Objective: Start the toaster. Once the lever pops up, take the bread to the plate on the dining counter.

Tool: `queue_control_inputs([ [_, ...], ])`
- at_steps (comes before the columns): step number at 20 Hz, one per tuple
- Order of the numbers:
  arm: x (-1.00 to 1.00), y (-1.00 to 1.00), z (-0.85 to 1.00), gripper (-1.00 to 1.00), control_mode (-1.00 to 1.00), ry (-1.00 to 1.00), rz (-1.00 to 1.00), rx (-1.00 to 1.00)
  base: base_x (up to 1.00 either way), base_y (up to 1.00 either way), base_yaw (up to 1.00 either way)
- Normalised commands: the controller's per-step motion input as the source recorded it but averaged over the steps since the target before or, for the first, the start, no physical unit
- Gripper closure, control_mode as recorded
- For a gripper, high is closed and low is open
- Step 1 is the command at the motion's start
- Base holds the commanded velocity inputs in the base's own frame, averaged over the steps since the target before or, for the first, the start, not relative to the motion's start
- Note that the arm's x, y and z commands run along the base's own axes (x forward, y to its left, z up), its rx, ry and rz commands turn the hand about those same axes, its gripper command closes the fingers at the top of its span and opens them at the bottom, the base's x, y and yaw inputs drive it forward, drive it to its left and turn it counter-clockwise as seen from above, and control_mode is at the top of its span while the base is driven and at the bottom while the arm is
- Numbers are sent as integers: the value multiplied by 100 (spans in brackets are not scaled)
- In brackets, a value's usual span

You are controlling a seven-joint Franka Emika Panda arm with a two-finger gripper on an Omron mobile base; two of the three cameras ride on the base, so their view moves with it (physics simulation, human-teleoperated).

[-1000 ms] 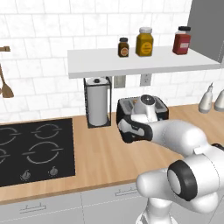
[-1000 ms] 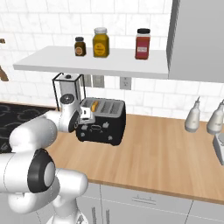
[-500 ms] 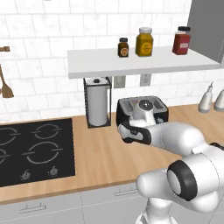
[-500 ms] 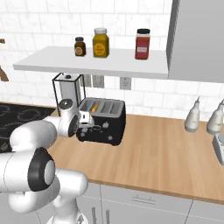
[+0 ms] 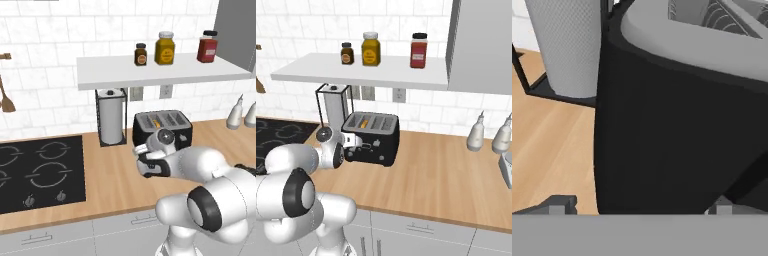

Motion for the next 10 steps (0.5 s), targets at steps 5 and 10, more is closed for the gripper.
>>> queue_control_inputs([
  [5, -93, -19, 1, -100, -100, -6, -20, 8, 0, 0, 0],
  [10, -81, -20, 100, -100, -100, -3, -23, 21, 0, 0, 0],
])
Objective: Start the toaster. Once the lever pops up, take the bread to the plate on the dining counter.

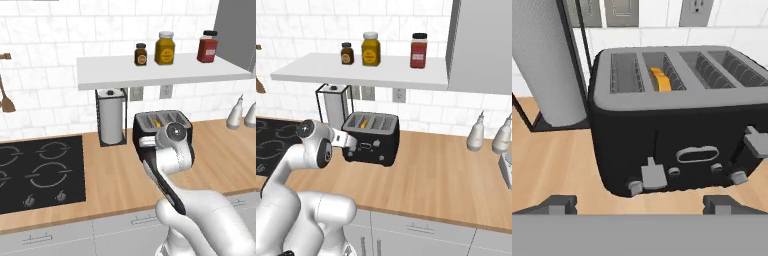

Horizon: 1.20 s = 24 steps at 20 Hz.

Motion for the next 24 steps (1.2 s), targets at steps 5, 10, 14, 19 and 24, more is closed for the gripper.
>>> queue_control_inputs([
  [5, -48, -6, 100, -100, -100, 2, -19, 19, 0, 0, 0],
  [10, -27, 0, 100, -100, -100, 17, -10, 19, 0, 0, 0],
  [14, -24, 0, 100, -100, -100, 22, -4, 16, 0, 0, 0],
  [19, -25, 0, 81, -100, -100, 21, -1, 5, 0, 0, 0],
  [24, -34, 0, 15, -100, -100, -1, 0, -2, 0, 0, 0],
])
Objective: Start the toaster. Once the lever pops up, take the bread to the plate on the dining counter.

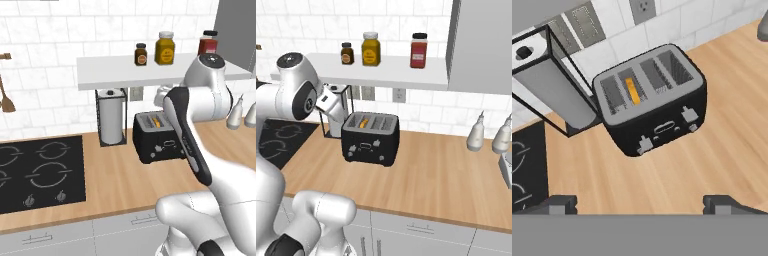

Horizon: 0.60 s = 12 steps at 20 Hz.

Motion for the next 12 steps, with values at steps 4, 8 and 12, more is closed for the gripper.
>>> queue_control_inputs([
  [4, -25, 0, 0, -100, -100, -7, 0, -8, 0, 0, 0],
  [8, -11, 0, 0, -100, -100, -6, 0, -5, 0, 0, 0],
  [12, 0, -3, 0, -100, -100, -4, 2, 0, 0, 0, 0],
])
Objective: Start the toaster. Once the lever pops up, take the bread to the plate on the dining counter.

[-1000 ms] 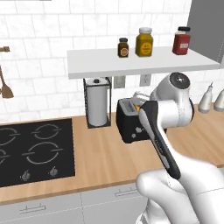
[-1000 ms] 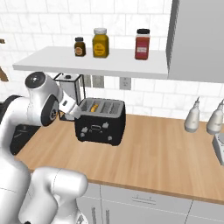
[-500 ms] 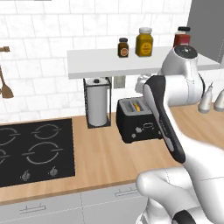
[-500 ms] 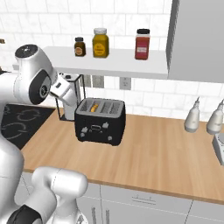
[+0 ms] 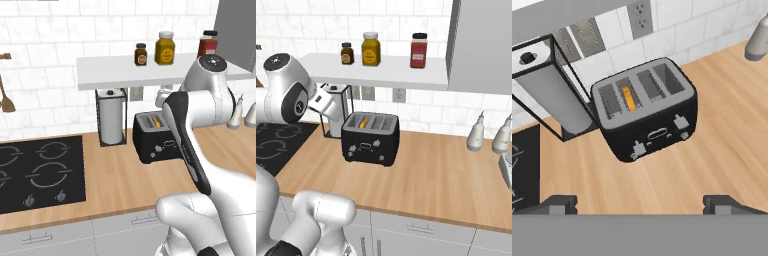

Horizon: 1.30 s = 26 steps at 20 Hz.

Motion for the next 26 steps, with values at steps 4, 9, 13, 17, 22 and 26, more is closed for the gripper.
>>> queue_control_inputs([
  [4, 0, -10, 0, -100, -100, 0, 6, 0, 0, 0, 0],
  [9, 0, -1, 0, -100, -100, 0, 2, 0, 0, 0, 0],
  [13, 0, 0, 0, -100, -100, 0, 0, 0, 0, 0, 0],
  [17, 0, 0, 0, -100, -100, 0, 0, 0, 0, 0, 0],
  [22, 0, 0, 0, -100, -100, 0, 0, 0, 0, 0, 0],
  [26, 0, 0, 0, -100, -100, 0, 0, 0, 0, 0, 0],
])
